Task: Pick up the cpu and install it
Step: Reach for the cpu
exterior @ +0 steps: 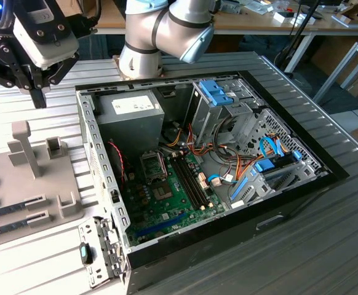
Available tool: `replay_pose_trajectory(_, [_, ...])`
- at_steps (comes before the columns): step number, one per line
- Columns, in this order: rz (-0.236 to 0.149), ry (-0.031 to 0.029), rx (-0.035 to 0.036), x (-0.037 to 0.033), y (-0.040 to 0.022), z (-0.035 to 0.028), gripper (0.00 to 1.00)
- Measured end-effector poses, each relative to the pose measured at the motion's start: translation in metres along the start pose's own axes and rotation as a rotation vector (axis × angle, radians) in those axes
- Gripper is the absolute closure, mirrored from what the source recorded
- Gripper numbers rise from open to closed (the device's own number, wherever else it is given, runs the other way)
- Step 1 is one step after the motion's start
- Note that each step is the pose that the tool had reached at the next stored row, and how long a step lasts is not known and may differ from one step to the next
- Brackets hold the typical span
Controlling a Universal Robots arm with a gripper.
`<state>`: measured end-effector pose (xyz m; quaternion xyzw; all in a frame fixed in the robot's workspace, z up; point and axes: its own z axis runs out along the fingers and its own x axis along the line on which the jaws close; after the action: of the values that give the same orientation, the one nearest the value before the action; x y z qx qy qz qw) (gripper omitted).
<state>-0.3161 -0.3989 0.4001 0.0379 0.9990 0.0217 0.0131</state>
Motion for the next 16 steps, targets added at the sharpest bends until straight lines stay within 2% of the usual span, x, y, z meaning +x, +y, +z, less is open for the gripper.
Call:
replay_pose_trajectory(2, [0.000,0.0000,0.0000,0.0054,-0.0004,-0.0001,0.90])
replay_pose_trajectory(16, [0.000,0.0000,0.0000,0.0110,-0.0008,-0.0003,0.90])
